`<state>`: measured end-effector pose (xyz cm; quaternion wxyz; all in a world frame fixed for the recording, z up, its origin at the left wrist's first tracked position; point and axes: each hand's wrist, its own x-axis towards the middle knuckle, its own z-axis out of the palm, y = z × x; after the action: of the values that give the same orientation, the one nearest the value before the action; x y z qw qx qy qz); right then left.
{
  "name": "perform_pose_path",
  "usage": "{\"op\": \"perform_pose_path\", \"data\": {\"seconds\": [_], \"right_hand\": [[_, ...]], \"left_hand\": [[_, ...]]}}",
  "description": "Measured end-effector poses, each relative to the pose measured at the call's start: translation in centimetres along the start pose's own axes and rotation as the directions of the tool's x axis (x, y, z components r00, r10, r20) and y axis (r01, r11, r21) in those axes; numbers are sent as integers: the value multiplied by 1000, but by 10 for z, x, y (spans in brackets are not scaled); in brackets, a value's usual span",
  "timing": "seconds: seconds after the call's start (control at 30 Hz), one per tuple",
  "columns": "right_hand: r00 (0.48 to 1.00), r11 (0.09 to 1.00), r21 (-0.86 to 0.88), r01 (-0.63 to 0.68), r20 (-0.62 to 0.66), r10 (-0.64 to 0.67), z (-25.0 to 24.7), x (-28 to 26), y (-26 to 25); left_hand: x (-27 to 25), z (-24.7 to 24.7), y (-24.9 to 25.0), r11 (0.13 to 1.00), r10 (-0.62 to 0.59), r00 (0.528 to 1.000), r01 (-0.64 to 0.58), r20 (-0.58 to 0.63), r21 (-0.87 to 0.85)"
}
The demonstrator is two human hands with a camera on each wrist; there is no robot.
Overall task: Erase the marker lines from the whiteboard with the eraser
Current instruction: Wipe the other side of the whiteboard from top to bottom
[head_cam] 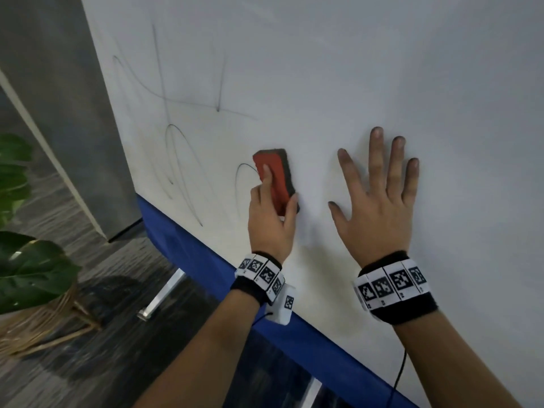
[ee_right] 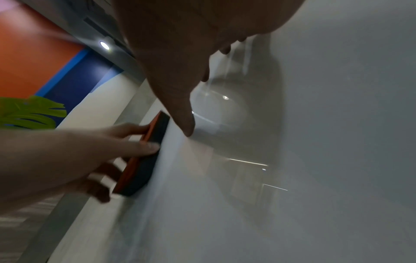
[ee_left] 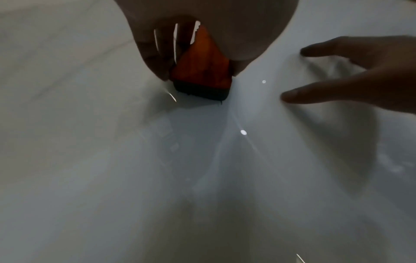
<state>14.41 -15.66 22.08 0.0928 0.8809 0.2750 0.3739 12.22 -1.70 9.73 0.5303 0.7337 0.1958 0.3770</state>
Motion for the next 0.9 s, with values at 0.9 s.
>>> {"op": "perform_pose_path", "data": {"seconds": [0.9], "right_hand": [[998, 997, 34, -62, 14, 62, 3, -5, -16]], "left_hand": [[-29, 1, -35, 997, -73, 986, 78, 147, -28]]}}
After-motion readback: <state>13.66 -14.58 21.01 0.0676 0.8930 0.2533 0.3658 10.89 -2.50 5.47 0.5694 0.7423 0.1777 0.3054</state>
